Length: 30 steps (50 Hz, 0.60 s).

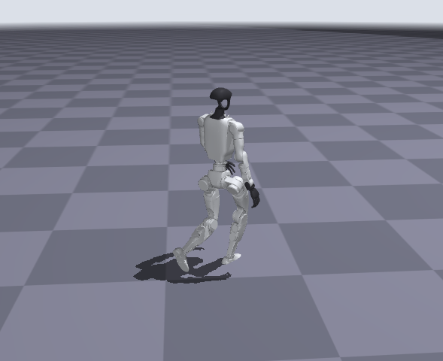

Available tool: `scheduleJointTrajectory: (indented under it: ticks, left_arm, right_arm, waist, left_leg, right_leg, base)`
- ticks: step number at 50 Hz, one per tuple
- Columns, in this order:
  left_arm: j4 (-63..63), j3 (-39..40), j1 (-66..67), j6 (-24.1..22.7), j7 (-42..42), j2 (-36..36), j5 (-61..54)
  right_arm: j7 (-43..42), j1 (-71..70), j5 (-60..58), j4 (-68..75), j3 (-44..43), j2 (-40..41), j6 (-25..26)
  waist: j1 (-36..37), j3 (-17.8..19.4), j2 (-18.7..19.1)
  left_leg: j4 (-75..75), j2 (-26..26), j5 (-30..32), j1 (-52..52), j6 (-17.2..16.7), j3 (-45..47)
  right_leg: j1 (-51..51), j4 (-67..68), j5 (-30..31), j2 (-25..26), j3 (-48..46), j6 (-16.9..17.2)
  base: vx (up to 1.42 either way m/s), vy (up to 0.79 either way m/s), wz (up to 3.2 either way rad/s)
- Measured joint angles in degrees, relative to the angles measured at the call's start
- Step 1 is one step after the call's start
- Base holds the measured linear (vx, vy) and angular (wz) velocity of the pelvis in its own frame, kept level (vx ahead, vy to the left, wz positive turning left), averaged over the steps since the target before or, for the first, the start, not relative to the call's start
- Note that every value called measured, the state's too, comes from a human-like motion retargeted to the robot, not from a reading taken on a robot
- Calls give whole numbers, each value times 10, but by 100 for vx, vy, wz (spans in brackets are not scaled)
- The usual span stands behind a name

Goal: Walk

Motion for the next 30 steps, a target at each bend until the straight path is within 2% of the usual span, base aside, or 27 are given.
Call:
scheduleJointTrajectory:
  ticks: [2,4,6,8,12,17,20,22,24,26,28,30]
  left_arm:
    - [47,-4,29,18,-16,-9,17]
    - [94,-5,57,31,-31,-13,32]
    - [131,0,91,37,-41,-13,43]
    - [156,12,127,38,-45,-7,48]
    - [183,51,201,28,-42,11,35]
    - [198,99,263,8,-21,36,9]
    - [207,119,280,5,-9,43,1]
    - [218,129,281,9,0,46,-1]
    - [227,135,274,15,8,47,-1]
    - [232,137,251,24,14,46,-4]
    - [229,132,216,31,17,44,-4]
    - [217,117,179,34,20,35,-3]
  right_arm:
    - [-12,-37,-9,-28,8,-3,-2]
    - [-21,-77,-17,-61,14,-4,-4]
    - [-28,-109,-23,-98,18,-5,-7]
    - [-32,-135,-27,-138,21,-5,-13]
    - [-32,-167,-31,-217,27,-6,-31]
    - [-17,-184,-63,-286,45,-6,-50]
    - [-5,-171,-83,-293,56,-1,-51]
    - [6,-151,-88,-276,62,9,-47]
    - [20,-126,-88,-245,69,23,-40]
    - [41,-105,-82,-197,75,39,-32]
    - [63,-88,-78,-141,79,51,-23]
    - [80,-65,-80,-89,85,55,-13]
  waist:
    - [14,-7,4]
    - [29,-15,1]
    - [46,-22,-7]
    - [64,-25,-17]
    - [93,-28,-38]
    - [111,-40,-68]
    - [113,-52,-85]
    - [106,-57,-113]
    - [93,-60,-147]
    - [78,-62,-178]
    - [60,-63,-197]
    - [40,-62,-204]
  left_leg:
    - [97,25,10,-74,24,23]
    - [164,43,-17,-155,61,43]
    - [188,48,-57,-229,91,58]
    - [164,41,-89,-286,107,70]
    - [-17,12,-117,-348,113,94]
    - [-364,-54,-91,-340,91,112]
    - [-416,-82,-91,-329,101,118]
    - [-401,-114,-85,-314,121,130]
    - [-381,-151,-88,-296,142,141]
    - [-383,-182,-96,-272,159,146]
    - [-405,-201,-103,-239,170,141]
    - [-430,-212,-117,-198,177,132]
  right_leg:
    - [24,-17,-28,3,-3,-18]
    - [57,-58,-41,2,-1,-21]
    - [99,-108,-41,0,5,-15]
    - [148,-157,-32,-2,15,0]
    - [238,-219,-12,-15,35,33]
    - [304,-215,-25,-57,44,62]
    - [310,-133,-44,-79,53,78]
    - [305,-43,-38,-108,65,102]
    - [287,70,8,-137,81,133]
    - [248,190,86,-158,95,156]
    - [193,304,139,-172,104,161]
    - [134,402,111,-196,107,141]
  base:
    - [-1,-6,34]
    - [-1,-7,31]
    - [-1,-3,11]
    - [0,0,0]
    - [0,0,0]
    - [1,2,9]
    - [2,4,41]
    - [3,4,65]
    - [2,3,76]
    - [0,-1,72]
    - [0,-1,64]
    - [0,5,58]
